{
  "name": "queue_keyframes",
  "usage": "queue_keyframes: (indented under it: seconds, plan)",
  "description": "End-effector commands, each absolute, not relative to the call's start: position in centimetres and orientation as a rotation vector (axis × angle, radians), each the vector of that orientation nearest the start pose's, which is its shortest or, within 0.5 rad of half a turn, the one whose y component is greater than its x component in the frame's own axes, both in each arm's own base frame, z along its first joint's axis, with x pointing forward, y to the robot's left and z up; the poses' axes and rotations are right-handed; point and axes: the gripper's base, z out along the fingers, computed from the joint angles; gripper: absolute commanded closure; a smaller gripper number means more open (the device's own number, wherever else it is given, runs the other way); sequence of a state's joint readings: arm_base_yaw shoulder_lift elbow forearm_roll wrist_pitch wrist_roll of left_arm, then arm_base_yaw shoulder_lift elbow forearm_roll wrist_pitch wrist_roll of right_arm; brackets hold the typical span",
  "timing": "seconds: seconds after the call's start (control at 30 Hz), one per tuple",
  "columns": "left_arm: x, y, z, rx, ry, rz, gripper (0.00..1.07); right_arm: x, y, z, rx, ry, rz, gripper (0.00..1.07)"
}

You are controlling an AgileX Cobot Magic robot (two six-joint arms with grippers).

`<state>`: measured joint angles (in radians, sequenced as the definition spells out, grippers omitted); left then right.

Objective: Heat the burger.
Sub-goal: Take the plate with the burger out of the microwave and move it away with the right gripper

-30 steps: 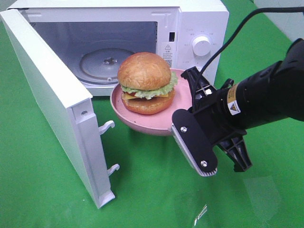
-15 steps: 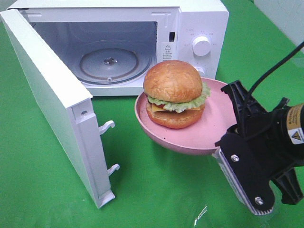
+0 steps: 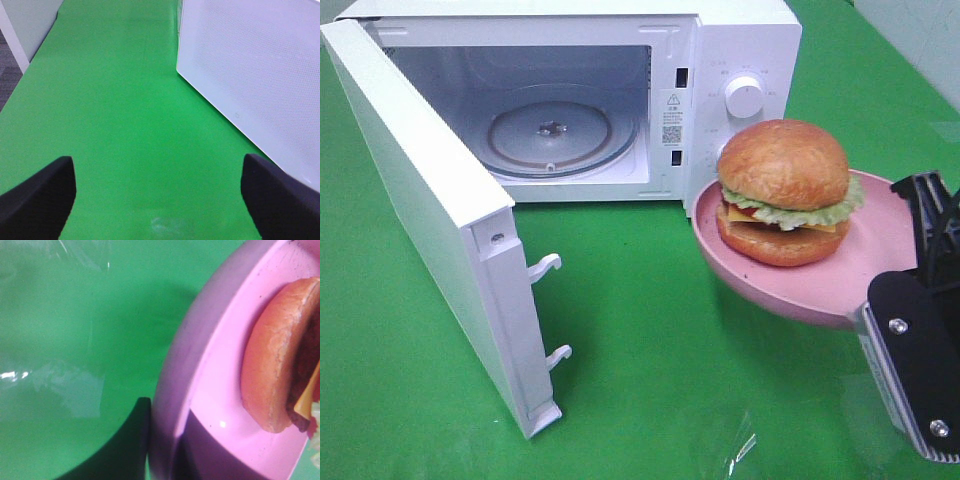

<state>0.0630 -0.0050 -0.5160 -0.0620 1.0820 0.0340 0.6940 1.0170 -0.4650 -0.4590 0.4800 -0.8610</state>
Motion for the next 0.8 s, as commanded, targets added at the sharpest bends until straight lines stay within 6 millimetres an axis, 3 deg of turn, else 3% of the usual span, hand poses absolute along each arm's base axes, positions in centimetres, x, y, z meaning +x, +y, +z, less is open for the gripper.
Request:
queue_keyframes:
  seconds: [0.03,0.07,0.17,0.4,0.8]
  plan:
    - [-1.0,-0.6,28.1,-0.026,2.018,-0.018,0.25,14.6,9.2,23.0,-1.962,1.489,-0.539,1.07]
    - [-1.0,-0.6,28.1,-0.026,2.018,-0.018,0.25,14.4,8.6,23.2,-1.901,1.581,-0.552,1.07]
    - [-1.0,-0.6,28.1,-0.026,2.018,-0.018,0.25,14.3,8.5,23.2,-1.880,1.607,-0.550,1.07]
    - [-1.0,-0.6,28.1,-0.026,2.018,-0.018,0.25,14.1,7.5,22.9,-1.748,1.846,-0.556,1.07]
    - [-1.0,-0.6,28.1,-0.026,2.018,-0.018,0.25,14.5,6.5,23.1,-1.470,2.031,-0.613,1.07]
